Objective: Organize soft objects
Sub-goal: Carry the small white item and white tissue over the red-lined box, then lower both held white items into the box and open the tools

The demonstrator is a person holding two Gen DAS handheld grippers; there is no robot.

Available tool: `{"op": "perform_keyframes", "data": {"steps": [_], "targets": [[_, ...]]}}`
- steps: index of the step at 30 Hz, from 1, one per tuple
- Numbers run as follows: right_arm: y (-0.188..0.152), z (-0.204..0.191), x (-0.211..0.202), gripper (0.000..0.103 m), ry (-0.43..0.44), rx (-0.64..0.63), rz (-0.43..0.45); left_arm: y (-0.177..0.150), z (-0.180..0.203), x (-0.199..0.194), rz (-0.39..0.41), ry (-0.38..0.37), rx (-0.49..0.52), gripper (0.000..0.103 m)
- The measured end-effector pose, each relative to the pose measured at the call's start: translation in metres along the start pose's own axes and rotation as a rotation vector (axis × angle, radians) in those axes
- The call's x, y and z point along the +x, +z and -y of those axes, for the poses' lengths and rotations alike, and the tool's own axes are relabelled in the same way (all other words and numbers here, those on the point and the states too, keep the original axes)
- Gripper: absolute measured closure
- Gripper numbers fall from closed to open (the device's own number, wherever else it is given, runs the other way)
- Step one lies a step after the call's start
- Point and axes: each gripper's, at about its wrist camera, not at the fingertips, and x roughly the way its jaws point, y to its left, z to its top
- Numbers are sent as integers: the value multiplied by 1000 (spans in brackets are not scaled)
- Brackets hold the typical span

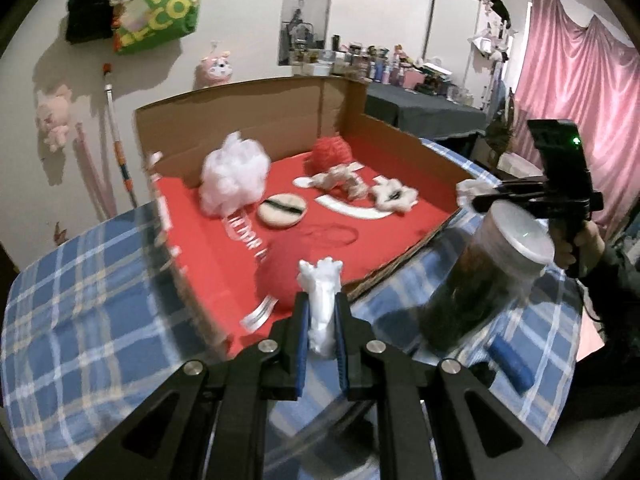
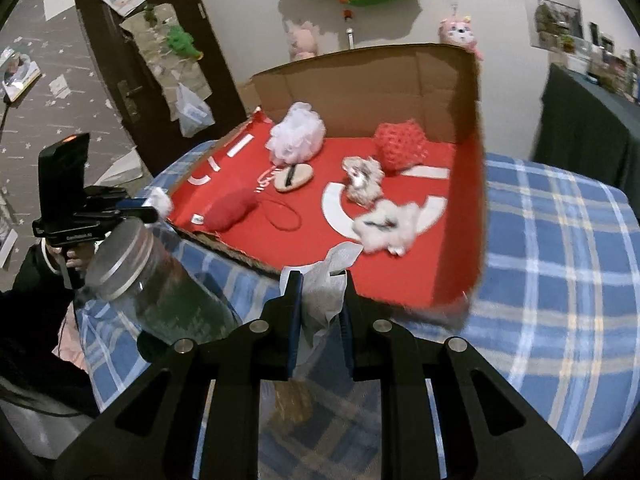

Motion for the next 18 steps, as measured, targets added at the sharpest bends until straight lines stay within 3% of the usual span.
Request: {"op": "perform_keyframes", "data": {"steps": [10, 18], "targets": [[48, -6, 59, 87, 57, -69, -147, 60, 17, 66, -150, -92, 6, 90], [71, 5, 106, 87, 46, -70, -269, 84, 17, 119, -278, -81, -12, 90]]}}
